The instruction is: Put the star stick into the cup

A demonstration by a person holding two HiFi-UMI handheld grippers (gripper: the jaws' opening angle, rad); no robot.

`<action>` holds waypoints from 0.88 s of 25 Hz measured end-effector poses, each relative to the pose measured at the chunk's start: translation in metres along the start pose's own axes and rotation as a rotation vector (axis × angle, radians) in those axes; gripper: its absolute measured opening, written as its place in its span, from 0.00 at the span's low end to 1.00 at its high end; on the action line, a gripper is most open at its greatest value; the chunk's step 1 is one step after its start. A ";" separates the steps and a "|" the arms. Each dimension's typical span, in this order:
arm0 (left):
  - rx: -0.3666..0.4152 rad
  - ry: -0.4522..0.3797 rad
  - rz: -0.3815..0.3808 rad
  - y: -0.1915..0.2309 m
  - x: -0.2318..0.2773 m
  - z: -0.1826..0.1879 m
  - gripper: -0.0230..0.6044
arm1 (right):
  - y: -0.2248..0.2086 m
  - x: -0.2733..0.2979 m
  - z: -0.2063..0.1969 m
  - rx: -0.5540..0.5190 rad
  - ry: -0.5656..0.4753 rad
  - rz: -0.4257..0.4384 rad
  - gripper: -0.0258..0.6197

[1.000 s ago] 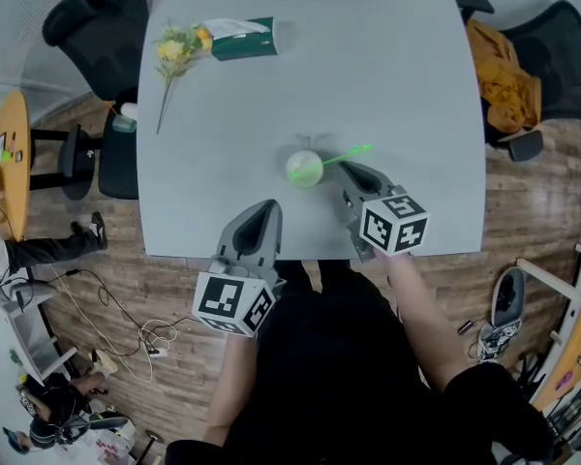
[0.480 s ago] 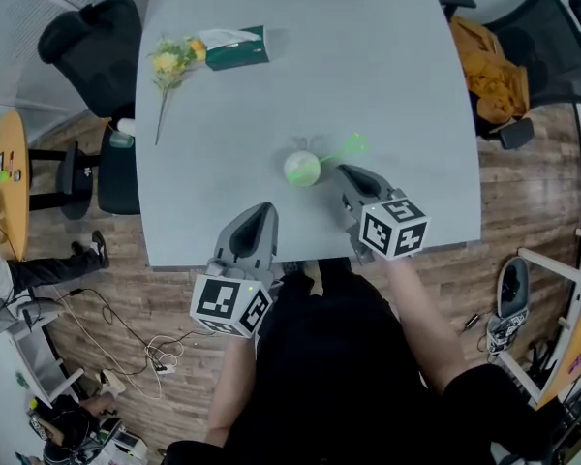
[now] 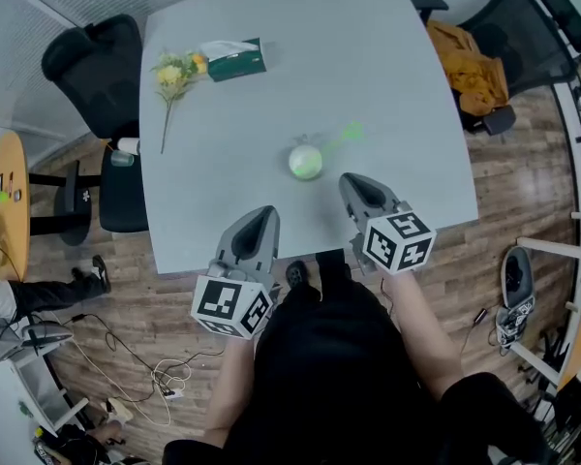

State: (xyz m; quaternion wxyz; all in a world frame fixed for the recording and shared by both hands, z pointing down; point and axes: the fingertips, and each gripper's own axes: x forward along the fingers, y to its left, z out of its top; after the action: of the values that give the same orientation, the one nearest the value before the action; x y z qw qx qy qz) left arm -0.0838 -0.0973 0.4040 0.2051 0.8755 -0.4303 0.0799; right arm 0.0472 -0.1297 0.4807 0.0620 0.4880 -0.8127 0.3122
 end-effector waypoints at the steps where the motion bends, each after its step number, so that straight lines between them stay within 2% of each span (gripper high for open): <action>1: 0.004 -0.007 -0.006 -0.001 -0.006 0.001 0.04 | 0.006 -0.005 0.001 -0.009 -0.012 -0.004 0.06; 11: 0.025 -0.057 -0.049 -0.002 -0.070 -0.005 0.04 | 0.075 -0.053 -0.002 -0.096 -0.101 -0.025 0.06; 22: 0.042 -0.102 -0.116 -0.018 -0.117 -0.007 0.04 | 0.139 -0.110 -0.002 -0.172 -0.180 -0.008 0.05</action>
State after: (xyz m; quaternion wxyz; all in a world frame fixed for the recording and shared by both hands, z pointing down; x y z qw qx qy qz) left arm -0.1417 -0.0006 0.3679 0.1689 0.9060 -0.3868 0.0320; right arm -0.0121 -0.0004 0.3755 0.0318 0.5102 -0.8368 0.1959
